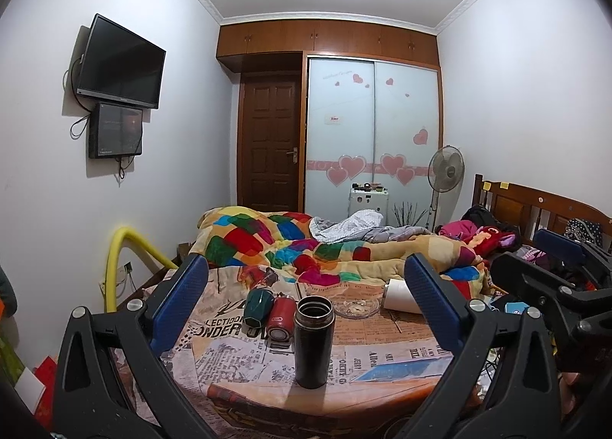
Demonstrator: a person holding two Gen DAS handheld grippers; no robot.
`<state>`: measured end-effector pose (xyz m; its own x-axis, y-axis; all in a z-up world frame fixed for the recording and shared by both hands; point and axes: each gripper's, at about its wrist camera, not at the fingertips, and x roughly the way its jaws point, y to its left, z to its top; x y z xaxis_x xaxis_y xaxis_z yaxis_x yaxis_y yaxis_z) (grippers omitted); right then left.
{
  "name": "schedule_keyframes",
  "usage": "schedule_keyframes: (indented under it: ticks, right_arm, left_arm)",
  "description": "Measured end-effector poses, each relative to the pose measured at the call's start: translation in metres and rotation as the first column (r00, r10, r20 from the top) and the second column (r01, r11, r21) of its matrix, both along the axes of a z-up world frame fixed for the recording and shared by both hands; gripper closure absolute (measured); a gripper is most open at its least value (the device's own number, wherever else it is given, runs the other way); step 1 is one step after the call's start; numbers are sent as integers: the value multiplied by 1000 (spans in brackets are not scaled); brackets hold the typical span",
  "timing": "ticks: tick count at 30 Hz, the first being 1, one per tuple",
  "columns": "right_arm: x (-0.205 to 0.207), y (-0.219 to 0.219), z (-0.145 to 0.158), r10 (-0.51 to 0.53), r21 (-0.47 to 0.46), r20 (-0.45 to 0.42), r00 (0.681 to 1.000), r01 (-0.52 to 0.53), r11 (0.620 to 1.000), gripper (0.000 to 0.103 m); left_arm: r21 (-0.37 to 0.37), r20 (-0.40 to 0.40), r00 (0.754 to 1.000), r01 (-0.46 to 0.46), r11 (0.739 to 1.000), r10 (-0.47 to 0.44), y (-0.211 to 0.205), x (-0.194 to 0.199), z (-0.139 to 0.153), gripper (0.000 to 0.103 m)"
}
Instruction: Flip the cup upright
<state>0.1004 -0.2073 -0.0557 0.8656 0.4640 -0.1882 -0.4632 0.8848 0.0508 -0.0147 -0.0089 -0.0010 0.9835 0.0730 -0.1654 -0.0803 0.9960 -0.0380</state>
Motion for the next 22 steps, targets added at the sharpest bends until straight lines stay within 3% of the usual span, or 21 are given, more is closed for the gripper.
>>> schedule_keyframes:
  ticks: [22]
  right_arm:
    - [5, 7, 6, -7, -16, -10, 1000, 7, 1000, 0]
  left_arm:
    - [-29, -14, 1000, -7, 1000, 6, 7, 1, -10, 0]
